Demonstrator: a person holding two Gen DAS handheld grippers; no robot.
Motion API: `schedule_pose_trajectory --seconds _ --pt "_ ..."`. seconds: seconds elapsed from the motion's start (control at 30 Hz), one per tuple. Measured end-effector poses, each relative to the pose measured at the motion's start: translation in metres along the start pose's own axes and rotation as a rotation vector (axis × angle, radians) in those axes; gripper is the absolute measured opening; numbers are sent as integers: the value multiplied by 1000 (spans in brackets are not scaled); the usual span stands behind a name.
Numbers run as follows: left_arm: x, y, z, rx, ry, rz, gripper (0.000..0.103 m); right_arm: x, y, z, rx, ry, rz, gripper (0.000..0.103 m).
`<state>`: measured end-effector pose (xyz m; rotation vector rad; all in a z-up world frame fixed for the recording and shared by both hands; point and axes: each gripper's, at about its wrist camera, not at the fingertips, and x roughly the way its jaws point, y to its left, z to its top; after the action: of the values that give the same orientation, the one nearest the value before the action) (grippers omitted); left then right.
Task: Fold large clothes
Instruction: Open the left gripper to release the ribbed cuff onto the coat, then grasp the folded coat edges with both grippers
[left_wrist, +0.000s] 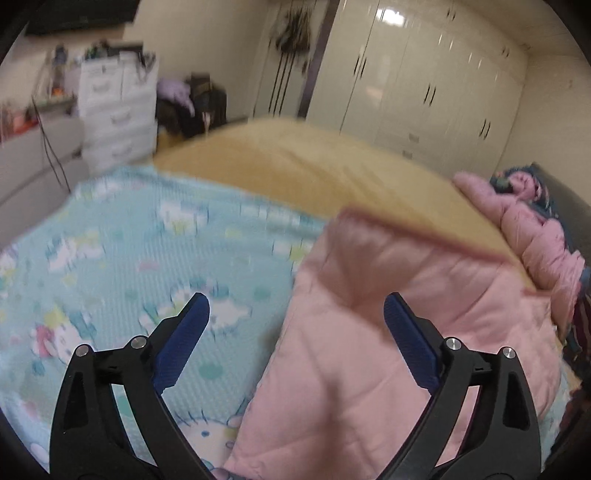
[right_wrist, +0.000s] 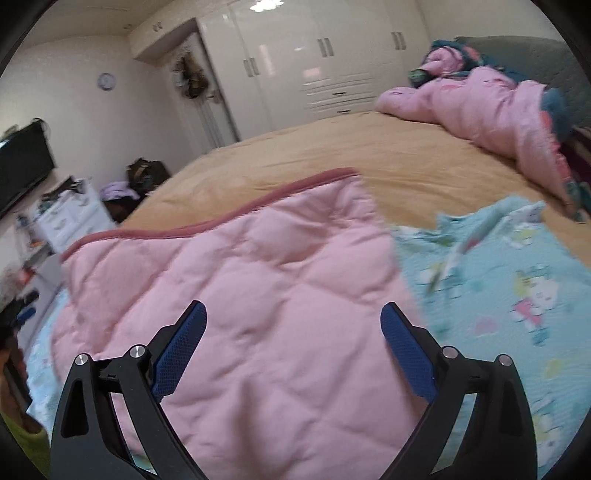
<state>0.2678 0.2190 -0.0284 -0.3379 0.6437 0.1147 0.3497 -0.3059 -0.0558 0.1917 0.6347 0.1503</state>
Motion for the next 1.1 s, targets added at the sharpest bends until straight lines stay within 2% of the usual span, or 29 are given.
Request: schedule_pose_trajectory --seconds 0.17,0.27,0.33,0.37,0.4,0.43,0.47,0.5,0.53,0.57,0.6,0.73,0.87,1.1 --pt "36 7 -22 -17 128 -71 89 17 -27 5 36 56 -68 95" --pt "40 -2 -28 7 139 -99 88 30 -36 5 38 81 -68 95" --pt "38 -7 -29 30 125 -106 81 40 -36 5 18 107 -62 93" --pt "37 -11 -30 47 122 -109 65 44 -35 3 3 115 -59 89" --pt "36 -14 -31 58 117 -103 53 49 -34 1 -16 124 -47 70" --pt "35 -16 -33 64 109 -94 45 52 -32 -1 -25 123 -58 56" --pt "33 -18 -34 76 95 -96 27 52 -31 -3 -30 112 -57 49" --pt "33 -20 -33 80 87 -103 21 50 -30 -4 -27 98 -37 33" --pt "30 -22 -32 85 70 -100 19 46 -29 -5 -28 79 -33 25" --pt "23 -24 -29 94 40 -98 16 41 -25 -4 -40 50 -38 22" --pt "18 -25 -26 101 19 -102 14 35 -21 -1 -54 20 -47 19" --pt "1 -33 -1 85 -80 -120 14 20 -18 29 -17 -84 -30 17" --pt "1 -47 22 103 -142 -107 13 27 -10 64 -17 -152 -24 16" --pt "42 -65 52 176 -111 -13 14 61 -10 86 -34 -179 -80 16"
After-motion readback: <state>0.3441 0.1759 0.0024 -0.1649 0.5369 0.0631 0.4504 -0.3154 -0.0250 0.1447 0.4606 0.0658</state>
